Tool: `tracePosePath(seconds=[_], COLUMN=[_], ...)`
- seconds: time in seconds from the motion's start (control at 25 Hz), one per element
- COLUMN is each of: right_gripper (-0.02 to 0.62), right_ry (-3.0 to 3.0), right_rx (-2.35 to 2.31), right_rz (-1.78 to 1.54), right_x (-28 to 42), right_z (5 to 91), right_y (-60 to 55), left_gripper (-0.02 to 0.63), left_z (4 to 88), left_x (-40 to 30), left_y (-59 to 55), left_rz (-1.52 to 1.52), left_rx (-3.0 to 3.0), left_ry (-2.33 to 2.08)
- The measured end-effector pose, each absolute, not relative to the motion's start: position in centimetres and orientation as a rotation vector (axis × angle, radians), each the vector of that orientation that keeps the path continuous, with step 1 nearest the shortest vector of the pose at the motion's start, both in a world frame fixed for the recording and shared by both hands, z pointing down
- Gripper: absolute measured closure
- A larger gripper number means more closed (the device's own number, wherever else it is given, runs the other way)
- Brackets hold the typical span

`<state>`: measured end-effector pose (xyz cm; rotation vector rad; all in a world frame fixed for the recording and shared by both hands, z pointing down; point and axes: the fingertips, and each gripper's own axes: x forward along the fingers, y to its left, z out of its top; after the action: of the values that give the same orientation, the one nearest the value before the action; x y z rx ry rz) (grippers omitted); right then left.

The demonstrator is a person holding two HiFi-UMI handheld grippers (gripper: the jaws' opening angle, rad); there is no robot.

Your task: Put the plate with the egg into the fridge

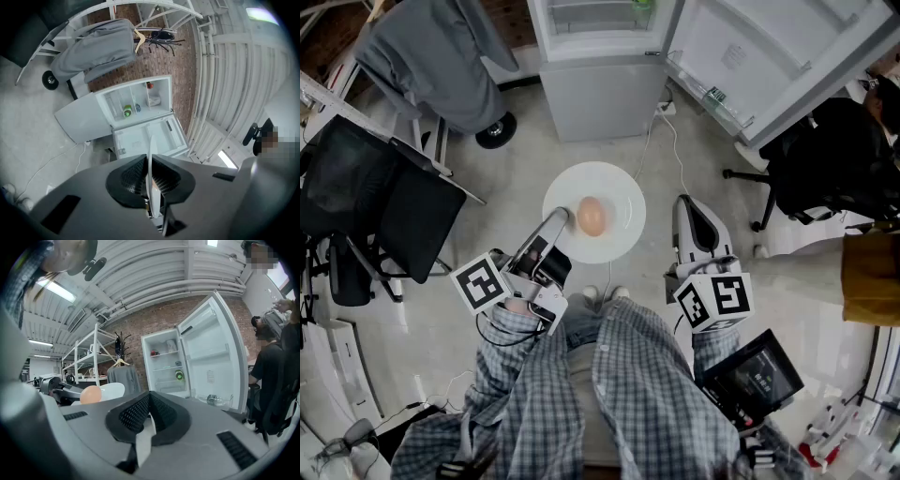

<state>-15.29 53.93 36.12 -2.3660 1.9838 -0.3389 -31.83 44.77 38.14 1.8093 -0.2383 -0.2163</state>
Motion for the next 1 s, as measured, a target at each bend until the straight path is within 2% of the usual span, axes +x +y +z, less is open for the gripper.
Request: tracePosePath(seconds=[1.0], right_gripper=[0.592], right_ry=[1.946], right_rx=[-2.356], right_rz=[-0.349], right_x=[-13.3], right_z=[35.7], right_y=[53.5], left_gripper=[0.580], left_z=[38.0], left_x=[-30.4], left_y=[44.6], left_rz=[-0.231], left_rx=[1.825], left_ry=[-0.249])
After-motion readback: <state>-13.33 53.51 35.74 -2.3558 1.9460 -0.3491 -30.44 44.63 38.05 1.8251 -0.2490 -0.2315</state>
